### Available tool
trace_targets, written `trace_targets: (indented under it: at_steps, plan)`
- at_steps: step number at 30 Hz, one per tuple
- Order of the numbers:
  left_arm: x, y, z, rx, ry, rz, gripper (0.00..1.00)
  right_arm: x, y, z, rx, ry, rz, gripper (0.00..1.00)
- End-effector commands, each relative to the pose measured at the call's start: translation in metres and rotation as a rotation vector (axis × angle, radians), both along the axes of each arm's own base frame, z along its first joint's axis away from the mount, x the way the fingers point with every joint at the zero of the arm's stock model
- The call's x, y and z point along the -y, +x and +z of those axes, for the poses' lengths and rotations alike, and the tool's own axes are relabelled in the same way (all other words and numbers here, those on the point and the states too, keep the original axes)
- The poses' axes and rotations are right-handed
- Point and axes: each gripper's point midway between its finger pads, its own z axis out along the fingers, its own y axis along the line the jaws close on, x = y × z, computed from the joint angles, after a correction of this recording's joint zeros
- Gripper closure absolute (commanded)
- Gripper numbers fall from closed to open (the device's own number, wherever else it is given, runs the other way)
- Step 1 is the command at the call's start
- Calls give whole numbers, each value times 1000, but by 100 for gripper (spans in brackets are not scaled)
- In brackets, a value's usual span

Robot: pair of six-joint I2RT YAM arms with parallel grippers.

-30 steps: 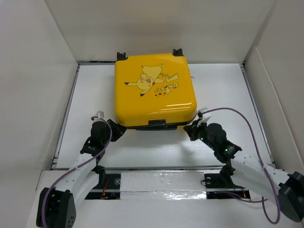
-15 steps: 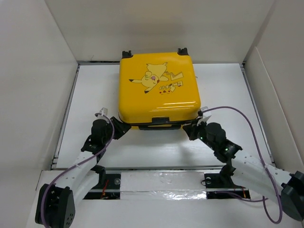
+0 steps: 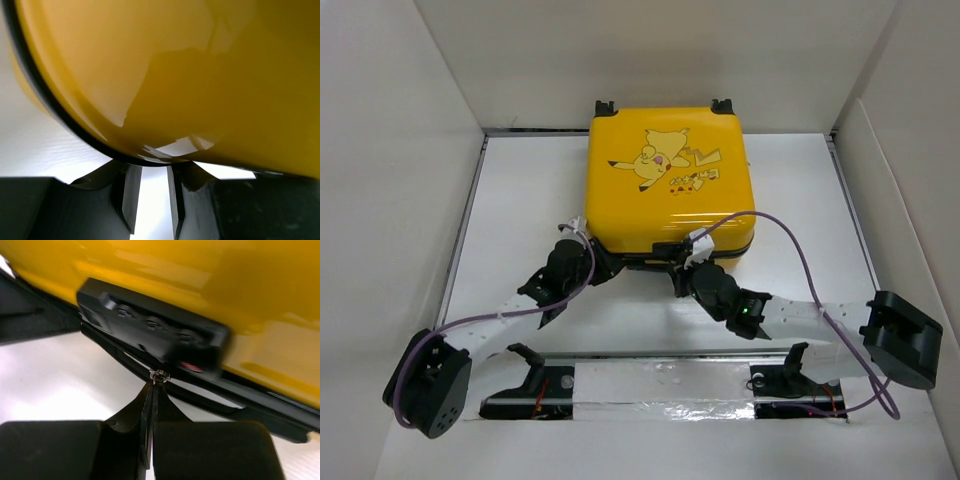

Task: Pack the luggage

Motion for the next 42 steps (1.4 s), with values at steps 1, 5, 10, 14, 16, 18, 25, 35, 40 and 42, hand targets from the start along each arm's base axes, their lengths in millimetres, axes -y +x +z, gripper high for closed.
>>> trace_targets:
  at_steps: [1, 5, 10, 14, 16, 18, 25, 35, 40, 42]
  plan:
    - [61, 21, 104, 271, -241, -123, 77, -59, -49, 69, 42, 284, 257, 100]
    - [82, 11, 96, 260, -252, -156, 77, -71, -47, 66, 54, 279, 313, 100]
    - [96, 11, 101, 270, -216, -216, 77, -91, -47, 75, 80, 274, 357, 100]
    - [96, 14, 106, 274, -91, -262, 74, -107, -61, 84, 107, 228, 509, 100]
    - [96, 6, 105, 271, -91, -296, 67, -116, -61, 84, 119, 223, 540, 100]
    - [82, 2, 100, 259, -80, -264, 51, -128, -67, 81, 121, 237, 594, 100]
    - [-28, -1, 133, 337, -95, 46, 22, -102, -90, 83, 101, 318, 636, 100]
    - [-77, 4, 122, 261, 6, 278, 39, 9, -96, 61, 19, 242, 497, 100]
    - [-84, 18, 93, 225, -15, 328, 41, 37, -92, 69, -5, 172, 431, 56]
    - [-80, 28, 93, 227, -35, 335, 42, 50, -80, 85, 23, 176, 361, 34]
